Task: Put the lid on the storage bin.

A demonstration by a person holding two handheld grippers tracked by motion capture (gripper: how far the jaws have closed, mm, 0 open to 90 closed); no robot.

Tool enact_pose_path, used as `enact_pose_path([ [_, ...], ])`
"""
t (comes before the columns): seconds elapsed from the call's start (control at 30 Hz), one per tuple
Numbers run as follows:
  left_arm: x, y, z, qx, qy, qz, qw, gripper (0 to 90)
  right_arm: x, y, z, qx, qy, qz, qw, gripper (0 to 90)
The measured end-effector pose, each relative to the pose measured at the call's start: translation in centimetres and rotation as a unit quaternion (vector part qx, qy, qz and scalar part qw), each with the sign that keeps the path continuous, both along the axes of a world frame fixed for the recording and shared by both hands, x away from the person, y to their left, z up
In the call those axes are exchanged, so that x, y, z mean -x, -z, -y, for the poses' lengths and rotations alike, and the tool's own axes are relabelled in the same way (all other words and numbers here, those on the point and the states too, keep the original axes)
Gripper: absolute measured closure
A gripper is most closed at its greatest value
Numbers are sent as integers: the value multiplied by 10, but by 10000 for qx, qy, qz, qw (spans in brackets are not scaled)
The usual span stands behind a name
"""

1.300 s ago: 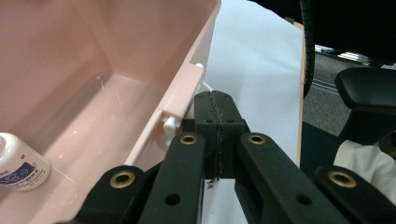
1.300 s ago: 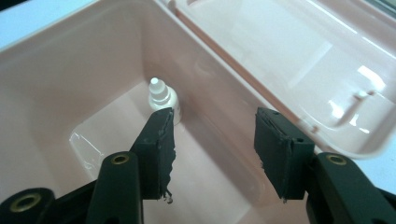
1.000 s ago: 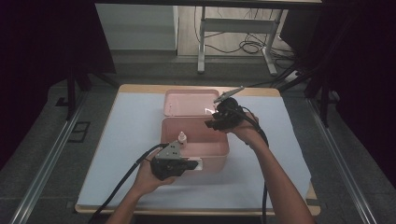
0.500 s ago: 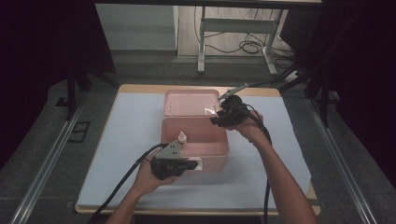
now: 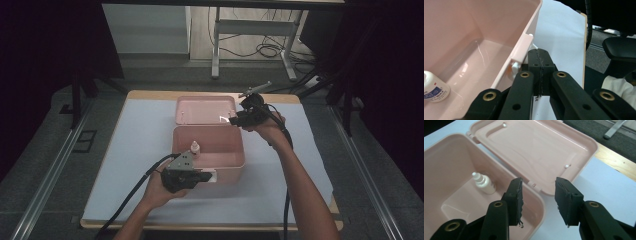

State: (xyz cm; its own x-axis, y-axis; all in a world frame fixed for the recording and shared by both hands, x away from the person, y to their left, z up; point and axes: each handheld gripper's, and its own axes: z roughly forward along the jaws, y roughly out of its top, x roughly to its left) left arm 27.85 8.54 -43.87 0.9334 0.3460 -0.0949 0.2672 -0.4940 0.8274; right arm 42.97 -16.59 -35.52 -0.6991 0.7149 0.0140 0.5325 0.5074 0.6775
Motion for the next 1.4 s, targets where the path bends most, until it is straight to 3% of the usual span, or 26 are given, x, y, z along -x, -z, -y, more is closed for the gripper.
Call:
enact_pose_path([
  [0.27,0,0,0,5,3,2,10000,900,-11,3,-2,-5,269,-39,9996,597],
  [0.7,1,0,1,-5,-29,4,10000,900,-22,8,4,-11,470,-151,9988,609],
  [1.4,0,0,0,31,-6,14,10000,900,-58,22,-5,79,873,-281,9958,620],
])
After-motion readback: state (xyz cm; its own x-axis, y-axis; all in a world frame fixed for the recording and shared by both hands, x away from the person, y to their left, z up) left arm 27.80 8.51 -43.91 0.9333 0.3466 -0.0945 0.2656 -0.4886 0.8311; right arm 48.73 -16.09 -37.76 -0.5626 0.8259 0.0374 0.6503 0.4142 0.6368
